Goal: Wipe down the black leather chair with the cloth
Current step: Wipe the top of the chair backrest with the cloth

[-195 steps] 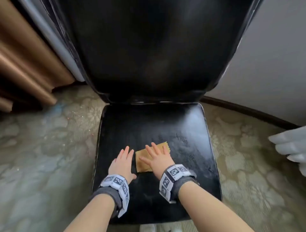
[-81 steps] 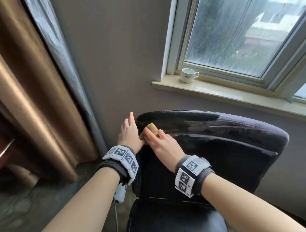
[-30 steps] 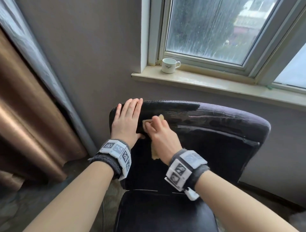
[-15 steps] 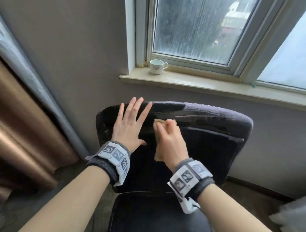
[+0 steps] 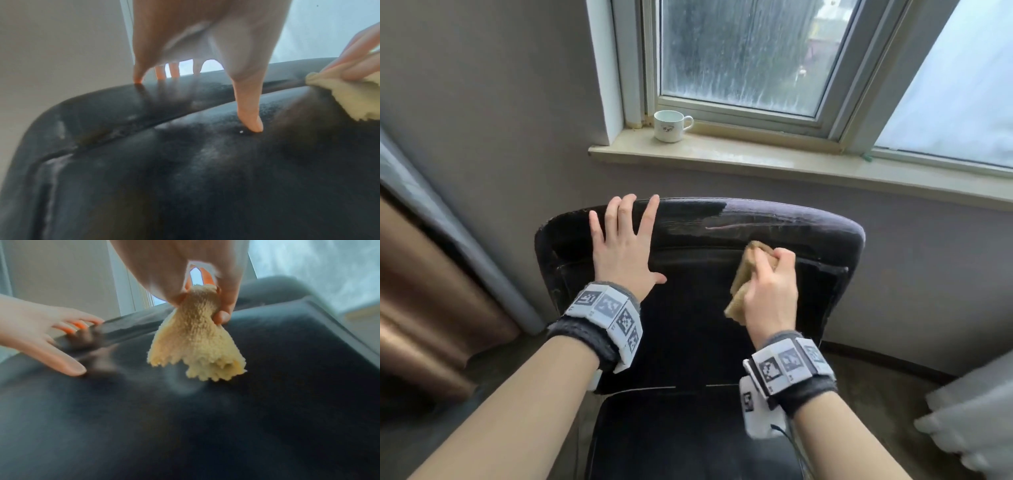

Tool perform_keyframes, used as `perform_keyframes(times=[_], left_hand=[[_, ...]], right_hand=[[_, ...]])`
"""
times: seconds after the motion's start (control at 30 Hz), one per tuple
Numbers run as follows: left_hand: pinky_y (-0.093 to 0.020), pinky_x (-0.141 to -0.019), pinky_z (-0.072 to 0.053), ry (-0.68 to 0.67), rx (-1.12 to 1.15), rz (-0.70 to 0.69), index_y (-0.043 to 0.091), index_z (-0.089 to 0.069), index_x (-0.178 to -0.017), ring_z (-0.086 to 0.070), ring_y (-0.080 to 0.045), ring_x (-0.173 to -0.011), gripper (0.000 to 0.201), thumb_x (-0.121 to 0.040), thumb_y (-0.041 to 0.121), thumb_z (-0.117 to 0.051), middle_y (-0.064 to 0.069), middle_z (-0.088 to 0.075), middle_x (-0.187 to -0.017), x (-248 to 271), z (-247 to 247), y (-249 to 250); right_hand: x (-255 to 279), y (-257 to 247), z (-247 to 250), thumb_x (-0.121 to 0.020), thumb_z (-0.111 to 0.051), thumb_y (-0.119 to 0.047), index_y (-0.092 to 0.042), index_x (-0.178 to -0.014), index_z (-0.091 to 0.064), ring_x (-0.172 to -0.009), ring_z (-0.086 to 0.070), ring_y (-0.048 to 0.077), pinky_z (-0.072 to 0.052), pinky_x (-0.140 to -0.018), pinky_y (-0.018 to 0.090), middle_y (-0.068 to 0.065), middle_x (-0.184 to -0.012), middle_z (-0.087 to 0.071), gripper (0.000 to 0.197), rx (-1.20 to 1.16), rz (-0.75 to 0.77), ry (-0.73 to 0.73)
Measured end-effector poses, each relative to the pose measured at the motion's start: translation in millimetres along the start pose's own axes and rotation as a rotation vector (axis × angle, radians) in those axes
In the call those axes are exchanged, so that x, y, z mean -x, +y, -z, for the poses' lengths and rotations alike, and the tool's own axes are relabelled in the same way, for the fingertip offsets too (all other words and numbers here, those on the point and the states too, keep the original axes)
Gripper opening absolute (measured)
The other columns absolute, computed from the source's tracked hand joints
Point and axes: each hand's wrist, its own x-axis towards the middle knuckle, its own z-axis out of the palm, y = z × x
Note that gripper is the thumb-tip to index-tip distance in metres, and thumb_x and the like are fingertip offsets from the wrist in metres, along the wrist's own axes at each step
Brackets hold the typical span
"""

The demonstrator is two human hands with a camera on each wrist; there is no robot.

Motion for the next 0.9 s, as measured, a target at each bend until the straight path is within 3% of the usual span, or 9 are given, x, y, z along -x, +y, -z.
perform_keyframes(times=[0.07, 0.1, 0.17, 0.3, 0.43, 0.5, 0.67, 0.77, 0.9], left_hand=[[-0.053, -0.113, 0.000, 0.008, 0.028, 0.032, 0.027, -0.001, -0.148, -0.002, -0.029, -0.143, 0.127, -0.054, 0.051, -0.082, -0.011, -0.009, -0.152, -0.8, -3.2, 3.4], [-0.053, -0.114, -0.001, 0.017, 0.037, 0.040, 0.028, -0.002, -0.148, -0.003, -0.028, -0.143, 0.127, -0.052, 0.050, -0.083, -0.010, -0.011, -0.152, -1.2, -4.8, 2.5], [-0.053, -0.114, -0.005, 0.038, 0.045, 0.043, 0.029, -0.009, -0.147, -0.007, -0.028, -0.142, 0.126, -0.049, 0.047, -0.086, -0.010, -0.017, -0.151, -1.0, -8.1, -0.6], [-0.053, -0.113, -0.007, 0.071, 0.062, 0.063, 0.028, -0.016, -0.146, -0.011, -0.028, -0.141, 0.125, -0.046, 0.042, -0.089, -0.011, -0.022, -0.148, -1.1, -9.3, 2.8], [-0.054, -0.113, -0.004, 0.046, 0.054, 0.108, 0.027, -0.013, -0.146, -0.008, -0.028, -0.141, 0.124, -0.048, 0.039, -0.088, -0.011, -0.018, -0.149, -2.1, -6.8, 12.9], [-0.055, -0.113, -0.005, 0.037, 0.042, 0.137, 0.027, -0.012, -0.146, -0.007, -0.028, -0.141, 0.124, -0.048, 0.037, -0.089, -0.011, -0.016, -0.149, -2.5, -6.3, 16.2], [-0.056, -0.112, -0.008, 0.026, 0.016, 0.156, 0.027, -0.012, -0.145, -0.007, -0.027, -0.141, 0.125, -0.048, 0.039, -0.088, -0.012, -0.016, -0.149, -2.6, -6.1, 15.0], [-0.056, -0.112, -0.008, 0.033, 0.015, 0.153, 0.027, -0.012, -0.145, -0.007, -0.027, -0.141, 0.125, -0.047, 0.040, -0.088, -0.012, -0.016, -0.149, -2.0, -7.0, 15.9], [-0.056, -0.112, -0.009, 0.046, 0.027, 0.170, 0.026, -0.014, -0.144, -0.008, -0.028, -0.142, 0.124, -0.046, 0.035, -0.090, -0.012, -0.018, -0.149, -1.5, -6.9, 19.6]], right_hand=[[5.1, -12.6, -13.9, -0.097, -0.041, -0.023, -0.026, -0.125, -0.047, -0.100, -0.047, -0.009, -0.044, -0.093, 0.025, -0.016, -0.117, -0.042, 0.029, -0.007, 0.105, -0.049], [4.6, -15.8, -15.3, -0.097, -0.042, -0.021, -0.026, -0.130, -0.045, -0.104, -0.046, -0.005, -0.043, -0.097, 0.028, -0.012, -0.124, -0.040, 0.033, -0.027, 0.133, -0.079], [1.0, -6.5, -6.4, -0.091, -0.047, -0.008, -0.020, -0.135, -0.045, -0.115, -0.045, 0.018, -0.043, -0.096, 0.034, 0.006, -0.135, -0.038, 0.045, 0.009, 0.130, -0.093], [-7.8, 49.1, 25.4, -0.083, -0.048, 0.002, -0.014, -0.127, -0.054, -0.110, -0.047, 0.037, -0.042, -0.088, 0.040, 0.020, -0.127, -0.045, 0.048, 0.059, -0.009, -0.015], [-4.9, 98.3, 44.4, -0.090, -0.047, -0.002, -0.009, -0.122, -0.059, -0.106, -0.052, 0.039, -0.042, -0.090, 0.037, 0.018, -0.126, -0.044, 0.035, 0.080, -0.214, 0.164], [-2.6, 90.3, 35.1, -0.089, -0.050, 0.000, -0.004, -0.119, -0.060, -0.102, -0.055, 0.040, -0.045, -0.090, 0.040, 0.021, -0.122, -0.047, 0.032, 0.078, -0.207, 0.236], [-0.5, 61.6, 11.5, -0.085, -0.054, 0.005, -0.002, -0.118, -0.061, -0.105, -0.056, 0.036, -0.044, -0.095, 0.035, 0.023, -0.123, -0.049, 0.035, 0.015, -0.019, 0.198], [1.4, 90.3, 28.3, -0.087, -0.052, 0.004, -0.005, -0.120, -0.061, -0.104, -0.055, 0.039, -0.047, -0.091, 0.040, 0.022, -0.124, -0.048, 0.035, 0.052, -0.108, 0.224], [-6.0, 94.3, 36.8, -0.092, -0.048, -0.003, -0.006, -0.119, -0.061, -0.099, -0.056, 0.035, -0.044, -0.087, 0.035, 0.018, -0.121, -0.046, 0.031, 0.019, -0.267, 0.272]])
